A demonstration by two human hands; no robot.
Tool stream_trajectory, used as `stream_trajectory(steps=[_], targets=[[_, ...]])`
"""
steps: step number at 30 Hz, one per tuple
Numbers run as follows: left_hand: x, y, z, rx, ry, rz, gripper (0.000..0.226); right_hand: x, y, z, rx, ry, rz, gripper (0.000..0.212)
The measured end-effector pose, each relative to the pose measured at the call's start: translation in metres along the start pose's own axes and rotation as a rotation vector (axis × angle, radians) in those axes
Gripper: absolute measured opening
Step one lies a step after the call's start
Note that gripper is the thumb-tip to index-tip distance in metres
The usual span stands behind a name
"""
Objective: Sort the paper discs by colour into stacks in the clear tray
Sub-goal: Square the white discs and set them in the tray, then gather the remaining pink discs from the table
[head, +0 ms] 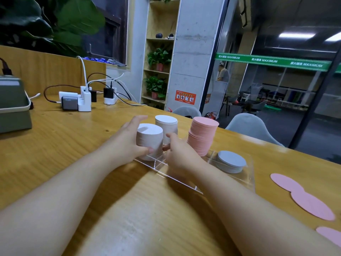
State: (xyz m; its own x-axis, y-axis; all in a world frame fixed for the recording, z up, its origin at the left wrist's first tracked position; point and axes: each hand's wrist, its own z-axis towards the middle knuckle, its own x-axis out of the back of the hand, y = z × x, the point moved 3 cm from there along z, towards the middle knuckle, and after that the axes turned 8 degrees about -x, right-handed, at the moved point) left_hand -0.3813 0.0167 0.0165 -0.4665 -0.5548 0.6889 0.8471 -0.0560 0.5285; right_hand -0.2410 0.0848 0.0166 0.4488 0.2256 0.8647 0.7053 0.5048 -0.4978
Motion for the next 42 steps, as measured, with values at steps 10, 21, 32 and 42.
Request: stream_trajectory(steps=[10, 21, 32, 42], targets=[[-0.002, 0.004, -0.003, 0.040, 0.010, -0.023, 0.089, 0.011, -0.001, -0.012, 0.001, 0.033, 0.008, 0.056], [-0.005, 0.046, -0.023, 0.224, 0.095, -0.050, 0.087, 0.069, 0.054, -0.103, 0.059, 0.195, 0.015, 0.052], [-0.061, 0.136, -0.089, -0.003, 0.083, -0.007, 0.068, 0.107, 0.140, -0.215, -0.050, 0.077, -0.098, 0.071], [-0.115, 0.211, -0.120, -0.255, -0.221, -0.236, 0.052, 0.139, 0.219, -0.291, -0.190, 0.029, -0.206, 0.081]])
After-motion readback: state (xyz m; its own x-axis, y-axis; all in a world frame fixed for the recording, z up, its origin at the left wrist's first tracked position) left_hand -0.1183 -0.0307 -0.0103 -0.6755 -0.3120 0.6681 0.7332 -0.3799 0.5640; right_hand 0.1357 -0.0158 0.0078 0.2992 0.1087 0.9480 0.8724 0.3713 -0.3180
